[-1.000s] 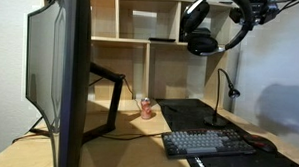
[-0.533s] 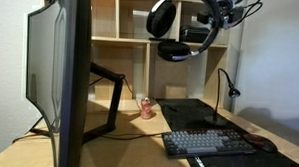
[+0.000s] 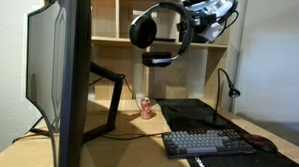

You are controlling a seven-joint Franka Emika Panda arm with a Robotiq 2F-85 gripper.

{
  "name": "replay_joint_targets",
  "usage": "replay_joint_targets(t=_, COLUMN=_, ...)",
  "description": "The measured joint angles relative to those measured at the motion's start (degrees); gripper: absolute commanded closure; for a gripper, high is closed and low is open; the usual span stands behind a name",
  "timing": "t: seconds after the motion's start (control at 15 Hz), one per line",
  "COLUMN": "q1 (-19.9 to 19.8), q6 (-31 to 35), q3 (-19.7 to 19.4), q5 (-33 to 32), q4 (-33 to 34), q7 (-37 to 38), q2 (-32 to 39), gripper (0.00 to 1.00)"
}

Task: Hang the headphones on the monitor stand

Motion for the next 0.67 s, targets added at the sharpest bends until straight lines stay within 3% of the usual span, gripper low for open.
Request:
replay_joint_targets(t=0.07, q1=0.98, q6=2.42, q3=0.08, q5=5.04, q4=1.86, q7=4.94, q2=2.53, gripper=0.84)
replay_joint_targets(t=0.2, q1=2.52, q6=6.48, q3=0.36, q5=12.65, q4=5.16, q7=12.22, q2=6.48, gripper=0.84)
replay_joint_targets(t=0.27, q1=2.85, q6=6.98, q3=0.48, q5=13.63, q4=6.21, q7=13.37, q2=7.56, gripper=0.96)
replay_joint_targets(t=0.67, q1=3.27, q6=9.61, q3=0.44, q5=11.38, q4=5.87, q7=16.63, q2=9.65, gripper=0.96)
